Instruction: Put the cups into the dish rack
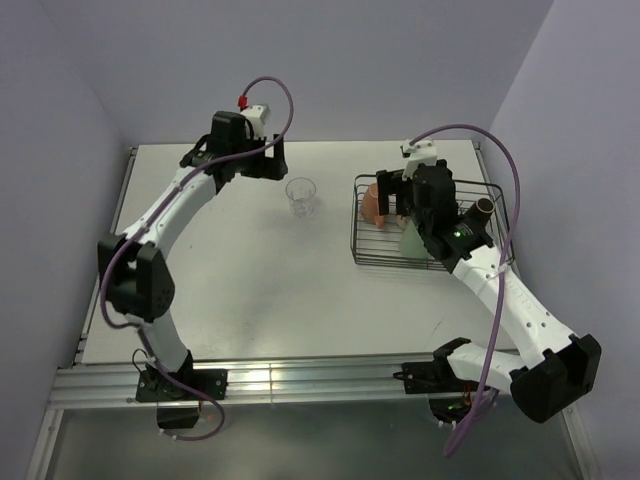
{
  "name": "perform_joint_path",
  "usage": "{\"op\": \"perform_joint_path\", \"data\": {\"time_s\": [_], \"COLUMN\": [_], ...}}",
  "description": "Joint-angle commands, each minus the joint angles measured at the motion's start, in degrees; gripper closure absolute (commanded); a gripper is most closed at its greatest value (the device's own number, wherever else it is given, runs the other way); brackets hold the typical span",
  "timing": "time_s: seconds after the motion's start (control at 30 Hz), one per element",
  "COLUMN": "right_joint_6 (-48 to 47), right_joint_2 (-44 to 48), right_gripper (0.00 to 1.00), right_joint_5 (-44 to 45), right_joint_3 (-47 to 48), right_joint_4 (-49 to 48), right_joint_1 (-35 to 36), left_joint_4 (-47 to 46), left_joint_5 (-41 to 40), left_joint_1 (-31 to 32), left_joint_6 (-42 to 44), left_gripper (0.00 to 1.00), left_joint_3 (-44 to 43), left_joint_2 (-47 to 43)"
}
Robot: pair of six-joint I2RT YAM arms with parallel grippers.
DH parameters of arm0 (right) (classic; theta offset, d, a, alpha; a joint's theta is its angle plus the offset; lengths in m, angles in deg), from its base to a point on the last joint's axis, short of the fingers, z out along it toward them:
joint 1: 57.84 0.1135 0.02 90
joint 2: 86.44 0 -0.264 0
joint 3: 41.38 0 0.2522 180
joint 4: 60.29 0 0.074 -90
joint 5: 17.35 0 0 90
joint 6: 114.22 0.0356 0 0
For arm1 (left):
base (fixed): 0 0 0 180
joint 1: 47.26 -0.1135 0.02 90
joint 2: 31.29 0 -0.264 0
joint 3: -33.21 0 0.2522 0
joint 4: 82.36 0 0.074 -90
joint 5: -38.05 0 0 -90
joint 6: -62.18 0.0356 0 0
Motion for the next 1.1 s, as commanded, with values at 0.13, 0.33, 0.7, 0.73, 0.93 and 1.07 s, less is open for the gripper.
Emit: {"op": "perform_joint_path", "data": {"time_s": [0.13, 0.33, 0.7, 0.73, 0.93, 1.07], "right_joint_6": [-3.1, -2.4, -2.1, -2.1, -1.8, -1.2], "right_joint_2": [2.4, 2.2, -0.9, -1.2, -2.7, -3.4], "right_gripper": [0.0, 0.0, 0.0, 0.0, 0.0, 0.0], "right_joint_5": [0.0, 0.2, -1.2, -1.3, -2.2, -2.7], "right_joint_3": [-1.8, -3.3, -1.3, -1.1, -0.5, -0.2], "right_joint_4": [-0.5, -0.9, -0.1, -0.2, 0.1, 0.5], "right_joint_1": [-0.9, -1.0, -1.2, -1.2, -1.3, -1.2], "left_joint_4": [6.7, 8.4, 9.0, 9.0, 8.7, 8.2], "left_joint_5": [0.2, 0.6, -0.1, -0.1, 1.1, 2.2], "left_joint_1": [0.9, 1.6, 1.6, 1.6, 1.6, 1.5], "left_joint_6": [-3.2, -2.9, -3.6, -3.6, -4.1, -4.4], "left_gripper": [0.11, 0.15, 0.33, 0.34, 0.45, 0.63], "left_joint_3": [-12.9, -17.3, -18.9, -19.0, -18.6, -17.7], "left_joint_2": [14.1, 21.1, 26.6, 26.9, 27.4, 26.5]}}
